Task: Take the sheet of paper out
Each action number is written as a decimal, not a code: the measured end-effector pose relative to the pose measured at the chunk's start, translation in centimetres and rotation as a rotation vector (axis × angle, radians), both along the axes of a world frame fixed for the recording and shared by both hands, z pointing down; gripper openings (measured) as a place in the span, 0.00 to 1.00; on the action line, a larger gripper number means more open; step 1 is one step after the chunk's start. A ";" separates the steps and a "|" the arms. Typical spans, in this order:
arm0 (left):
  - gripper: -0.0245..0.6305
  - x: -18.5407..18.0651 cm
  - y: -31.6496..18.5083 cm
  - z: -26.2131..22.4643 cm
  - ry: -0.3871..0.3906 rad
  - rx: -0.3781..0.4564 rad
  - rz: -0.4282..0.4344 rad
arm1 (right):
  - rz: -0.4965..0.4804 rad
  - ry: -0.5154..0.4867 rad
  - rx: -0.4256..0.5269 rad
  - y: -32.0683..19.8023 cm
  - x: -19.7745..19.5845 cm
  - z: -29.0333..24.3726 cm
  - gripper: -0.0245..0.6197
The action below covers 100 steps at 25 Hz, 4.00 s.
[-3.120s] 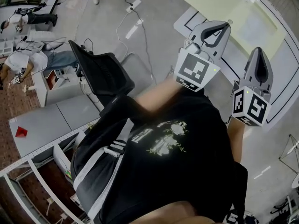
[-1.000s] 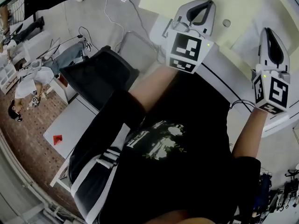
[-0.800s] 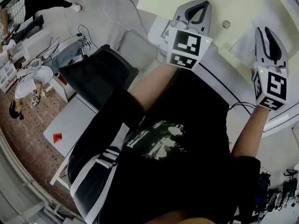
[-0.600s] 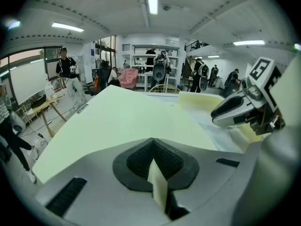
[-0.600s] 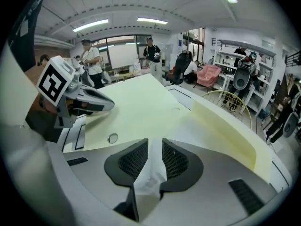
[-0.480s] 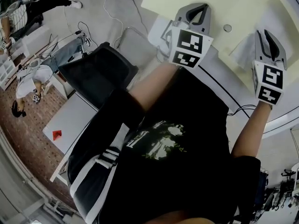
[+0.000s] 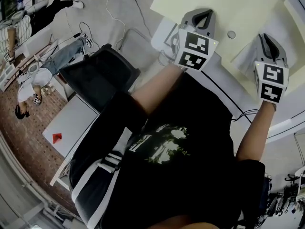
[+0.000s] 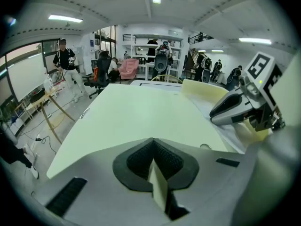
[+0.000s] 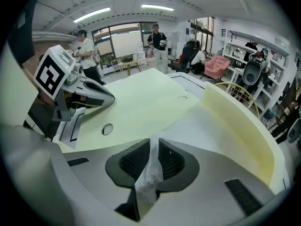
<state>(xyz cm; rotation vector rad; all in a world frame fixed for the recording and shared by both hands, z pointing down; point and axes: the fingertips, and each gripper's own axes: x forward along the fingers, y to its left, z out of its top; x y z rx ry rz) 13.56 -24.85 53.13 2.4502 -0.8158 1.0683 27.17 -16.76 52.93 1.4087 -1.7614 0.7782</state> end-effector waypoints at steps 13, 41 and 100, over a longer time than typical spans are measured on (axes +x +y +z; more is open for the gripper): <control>0.03 -0.7 0.1 -1.3 0.023 -0.003 -0.005 | 0.075 -0.054 0.044 -0.9 -1.1 -0.8 0.04; 0.03 -5.5 0.0 -5.3 0.092 0.053 -0.052 | 0.042 -0.045 0.171 -5.6 -6.5 -3.8 0.04; 0.03 1.0 2.4 -13.0 0.354 0.181 0.228 | 0.233 0.214 0.692 -5.1 -6.6 -24.4 0.04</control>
